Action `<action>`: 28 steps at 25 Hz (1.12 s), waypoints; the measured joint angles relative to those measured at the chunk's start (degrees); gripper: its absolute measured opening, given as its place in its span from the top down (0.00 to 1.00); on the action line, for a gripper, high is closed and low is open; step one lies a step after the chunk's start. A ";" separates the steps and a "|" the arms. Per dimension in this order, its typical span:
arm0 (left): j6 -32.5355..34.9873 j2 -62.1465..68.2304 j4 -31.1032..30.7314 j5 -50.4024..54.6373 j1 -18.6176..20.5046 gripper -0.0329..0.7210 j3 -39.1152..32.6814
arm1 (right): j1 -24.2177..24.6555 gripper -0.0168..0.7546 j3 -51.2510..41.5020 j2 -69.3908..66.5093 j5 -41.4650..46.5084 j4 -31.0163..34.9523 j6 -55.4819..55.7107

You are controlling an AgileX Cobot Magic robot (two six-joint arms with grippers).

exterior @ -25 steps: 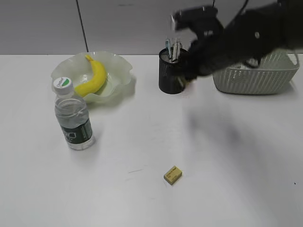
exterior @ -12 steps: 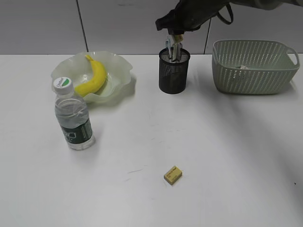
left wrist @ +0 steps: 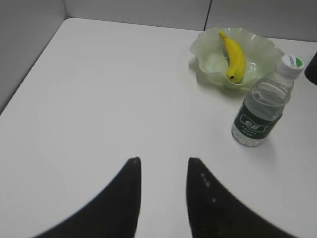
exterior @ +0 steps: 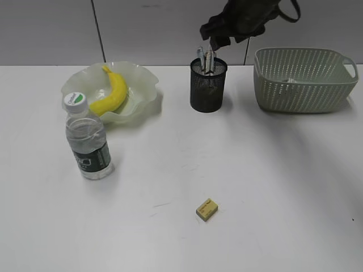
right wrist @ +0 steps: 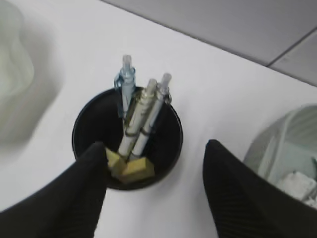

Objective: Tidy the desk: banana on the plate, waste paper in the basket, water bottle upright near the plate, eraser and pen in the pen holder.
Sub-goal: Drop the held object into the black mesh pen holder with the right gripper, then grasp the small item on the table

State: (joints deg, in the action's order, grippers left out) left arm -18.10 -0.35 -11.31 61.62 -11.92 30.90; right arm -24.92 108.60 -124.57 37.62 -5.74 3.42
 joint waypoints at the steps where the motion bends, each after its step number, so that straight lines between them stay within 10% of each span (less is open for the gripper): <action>1: 0.00 0.00 0.00 0.00 0.00 0.64 0.00 | 0.00 0.36 -2.43 2.30 0.25 -0.34 -0.14; 13: 0.00 0.00 0.12 0.00 0.00 0.64 0.00 | -0.11 0.53 -66.08 65.25 4.55 0.70 -1.42; 28: 6.96 6.72 5.23 -4.60 0.00 0.64 1.41 | -0.11 0.55 -79.14 116.72 21.26 2.92 0.11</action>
State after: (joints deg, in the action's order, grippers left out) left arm -11.15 6.36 -6.09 57.02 -11.92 32.30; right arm -25.03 29.46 -7.85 58.87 -2.82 3.53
